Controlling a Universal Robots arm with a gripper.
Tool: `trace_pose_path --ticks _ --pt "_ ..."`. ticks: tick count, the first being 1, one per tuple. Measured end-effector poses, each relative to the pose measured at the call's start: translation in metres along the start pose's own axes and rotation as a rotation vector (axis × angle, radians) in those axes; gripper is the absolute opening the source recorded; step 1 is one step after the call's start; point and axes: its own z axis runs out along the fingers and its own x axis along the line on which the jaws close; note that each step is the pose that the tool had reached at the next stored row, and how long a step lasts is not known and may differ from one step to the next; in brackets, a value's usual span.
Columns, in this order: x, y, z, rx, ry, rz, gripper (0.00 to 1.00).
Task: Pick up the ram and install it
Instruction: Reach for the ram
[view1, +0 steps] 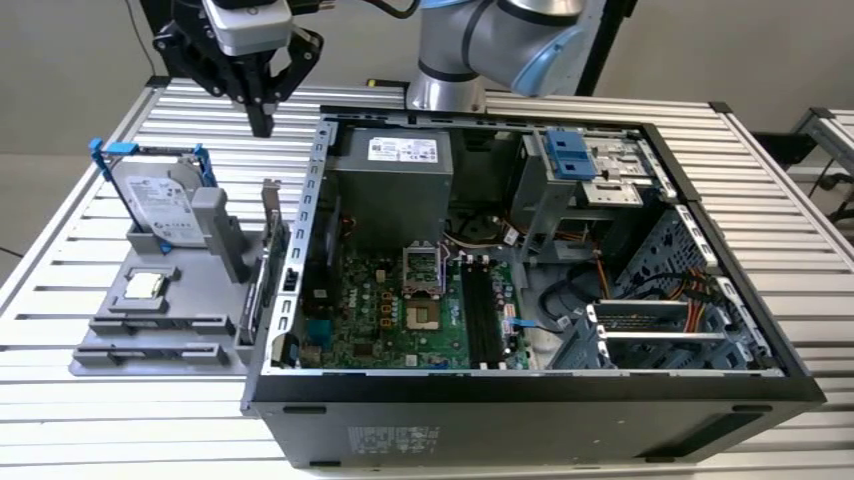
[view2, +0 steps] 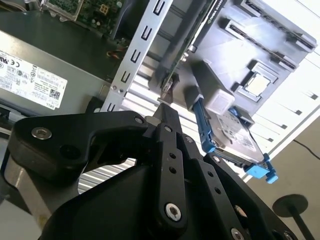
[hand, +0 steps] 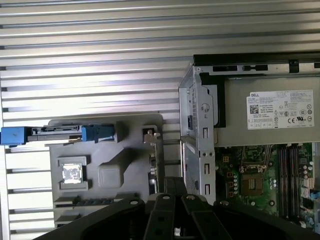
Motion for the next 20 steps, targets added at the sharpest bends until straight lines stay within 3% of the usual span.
trace_pose_path --ticks 20 --pt "0.0089 -0.0003 -0.0001 0.0000 0.0000 0.000 0.00"
